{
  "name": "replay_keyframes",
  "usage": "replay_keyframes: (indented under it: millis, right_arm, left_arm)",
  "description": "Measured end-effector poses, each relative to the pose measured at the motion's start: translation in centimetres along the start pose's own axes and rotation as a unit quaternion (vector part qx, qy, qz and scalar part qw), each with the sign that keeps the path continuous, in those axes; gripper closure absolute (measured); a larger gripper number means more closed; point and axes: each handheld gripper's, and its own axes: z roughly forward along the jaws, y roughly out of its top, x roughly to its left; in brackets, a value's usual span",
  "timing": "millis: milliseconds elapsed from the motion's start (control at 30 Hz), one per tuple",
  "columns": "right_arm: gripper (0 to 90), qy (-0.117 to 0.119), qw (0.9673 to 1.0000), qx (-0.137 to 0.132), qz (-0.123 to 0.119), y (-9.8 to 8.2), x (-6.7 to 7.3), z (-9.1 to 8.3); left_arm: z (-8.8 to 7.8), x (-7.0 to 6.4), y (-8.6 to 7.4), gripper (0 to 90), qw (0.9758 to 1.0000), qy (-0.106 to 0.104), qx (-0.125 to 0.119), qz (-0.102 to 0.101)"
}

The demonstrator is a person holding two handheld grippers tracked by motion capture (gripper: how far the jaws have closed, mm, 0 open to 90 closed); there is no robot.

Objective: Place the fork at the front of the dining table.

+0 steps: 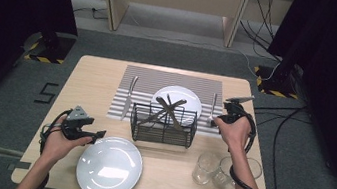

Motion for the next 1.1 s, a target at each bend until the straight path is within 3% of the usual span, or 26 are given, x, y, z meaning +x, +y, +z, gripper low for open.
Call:
replay_keyframes:
  millis: [1100]
  right_arm:
    - [63.6,0.016,0.9997,-0.006,-0.018,-2.5,0.7,-3.0]
  left_arm:
    - [0.2,-0.2,0.0,27.1,1.0,-0.003,0.003,0.001]
